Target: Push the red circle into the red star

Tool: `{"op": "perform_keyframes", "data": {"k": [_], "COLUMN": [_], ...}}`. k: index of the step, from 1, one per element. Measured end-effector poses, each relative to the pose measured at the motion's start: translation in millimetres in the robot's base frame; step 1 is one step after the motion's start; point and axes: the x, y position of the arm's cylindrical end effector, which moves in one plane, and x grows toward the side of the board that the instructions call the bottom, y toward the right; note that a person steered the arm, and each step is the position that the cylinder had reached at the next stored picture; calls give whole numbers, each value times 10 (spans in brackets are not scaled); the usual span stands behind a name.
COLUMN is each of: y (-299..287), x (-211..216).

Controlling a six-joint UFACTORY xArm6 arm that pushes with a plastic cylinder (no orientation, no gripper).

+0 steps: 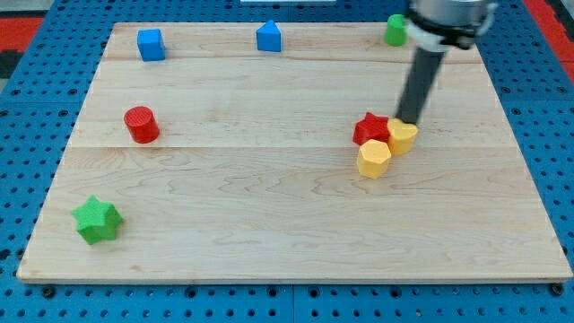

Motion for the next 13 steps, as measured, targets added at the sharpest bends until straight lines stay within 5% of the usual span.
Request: {"op": "perform_keyframes", "data": {"k": [2, 6, 8, 9, 11, 13], "y": [-573, -3778, -3024, -2311, -2504, -1784], "x": [-593, -634, 198, 198, -269, 50]}}
